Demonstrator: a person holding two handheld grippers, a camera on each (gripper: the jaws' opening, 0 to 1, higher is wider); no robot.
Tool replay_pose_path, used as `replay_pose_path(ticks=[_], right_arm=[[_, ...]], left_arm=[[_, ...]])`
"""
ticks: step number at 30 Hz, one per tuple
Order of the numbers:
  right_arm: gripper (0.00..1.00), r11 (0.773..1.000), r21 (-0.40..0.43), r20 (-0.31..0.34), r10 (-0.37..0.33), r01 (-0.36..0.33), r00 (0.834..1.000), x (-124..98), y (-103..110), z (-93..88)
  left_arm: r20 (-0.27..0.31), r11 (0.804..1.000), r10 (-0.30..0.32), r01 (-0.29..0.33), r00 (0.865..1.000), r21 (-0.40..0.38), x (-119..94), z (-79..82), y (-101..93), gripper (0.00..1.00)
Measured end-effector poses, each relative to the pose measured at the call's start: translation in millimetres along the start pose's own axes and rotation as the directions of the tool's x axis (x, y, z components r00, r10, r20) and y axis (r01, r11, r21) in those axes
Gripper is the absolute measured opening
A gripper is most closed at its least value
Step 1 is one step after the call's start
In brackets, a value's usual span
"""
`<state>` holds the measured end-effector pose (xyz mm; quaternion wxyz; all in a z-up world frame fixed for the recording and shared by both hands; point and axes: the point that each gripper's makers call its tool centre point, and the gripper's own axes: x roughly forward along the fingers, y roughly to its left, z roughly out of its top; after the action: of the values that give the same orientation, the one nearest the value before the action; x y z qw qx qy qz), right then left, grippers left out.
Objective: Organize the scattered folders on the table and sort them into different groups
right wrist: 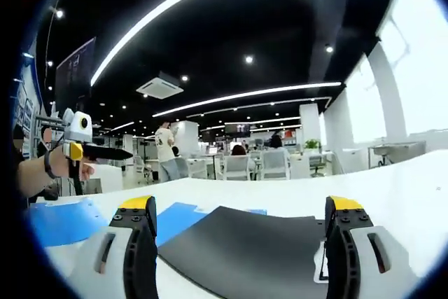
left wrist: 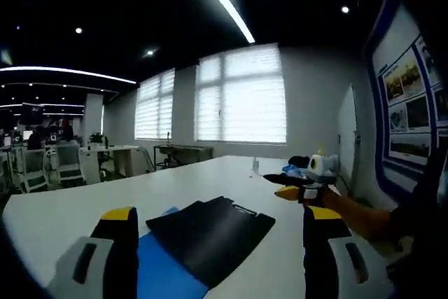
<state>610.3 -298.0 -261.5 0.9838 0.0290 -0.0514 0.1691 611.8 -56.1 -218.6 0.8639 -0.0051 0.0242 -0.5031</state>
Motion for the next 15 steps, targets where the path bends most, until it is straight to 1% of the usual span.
replay_pose_path(ticks=[2, 4, 5, 6, 7, 8, 9, 11, 12, 13, 14, 15], right_arm=[[0.98, 1.0, 0.005, -0.015, -0.014, 0.014, 1.0, 2, -9, -10.9], [0.98, 1.0, 0.001, -0.034, -0.025, 0.025, 0.999, 2, -16, -22.6], [0.98, 0.999, 0.001, -0.057, -0.034, 0.034, 0.998, 2, -21, -31.8], [0.98, 0.999, 0.006, -0.115, -0.052, 0.053, 0.992, 0, -26, -44.6], [0.98, 0.998, -0.001, -0.13, -0.059, 0.059, 0.99, 0, -29, -48.6], [0.98, 0.998, -0.029, -0.128, -0.059, 0.055, 0.99, 1, -28, -52.4], [0.98, 0.996, -0.053, -0.155, -0.082, 0.074, 0.984, 1, -34, -60.6], [0.98, 0.989, -0.103, -0.208, -0.129, 0.109, 0.97, 0, -48, -76.9], [0.97, 0.989, -0.101, -0.217, -0.131, 0.111, 0.967, 0, -50, -81.1], [0.96, 0.989, -0.086, -0.218, -0.135, 0.119, 0.967, 0, -54, -85.2], [0.96, 0.99, -0.053, -0.223, -0.136, 0.128, 0.965, 0, -58, -89.8], [0.96, 0.991, -0.011, -0.223, -0.13, 0.131, 0.966, 0, -59, -92.9]], left_arm=[[-0.005, 0.999, -0.007, 0.007, 1.0, -0.039, 13, -10.7, 8.3, 0.99], [-0.018, 0.997, -0.027, 0.026, 0.999, -0.077, 25, -22.4, 11.4, 0.99], [-0.024, 0.995, -0.035, 0.032, 0.999, -0.099, 31, -28.6, 12.9, 0.99], [-0.036, 0.991, -0.041, 0.036, 0.999, -0.128, 37, -36.4, 14.6, 0.99], [-0.041, 0.988, -0.046, 0.039, 0.998, -0.149, 41, -41.0, 15.7, 0.99], [-0.046, 0.98, -0.055, 0.045, 0.997, -0.196, 49, -50.5, 17.8, 0.99], [-0.049, 0.968, -0.059, 0.045, 0.997, -0.248, 53, -58.4, 19.6, 0.99], [-0.055, 0.935, -0.069, 0.045, 0.996, -0.351, 63, -74.3, 23.2, 0.99], [-0.058, 0.92, -0.073, 0.045, 0.996, -0.388, 68, -82.1, 25.1, 0.99], [-0.074, 0.903, -0.077, 0.038, 0.994, -0.427, 72, -94.0, 27.5, 0.99], [-0.082, 0.89, -0.078, 0.033, 0.994, -0.455, 76, -101.3, 29.2, 0.98], [-0.086, 0.882, -0.081, 0.031, 0.993, -0.471, 77, -105.3, 29.2, 0.98]])
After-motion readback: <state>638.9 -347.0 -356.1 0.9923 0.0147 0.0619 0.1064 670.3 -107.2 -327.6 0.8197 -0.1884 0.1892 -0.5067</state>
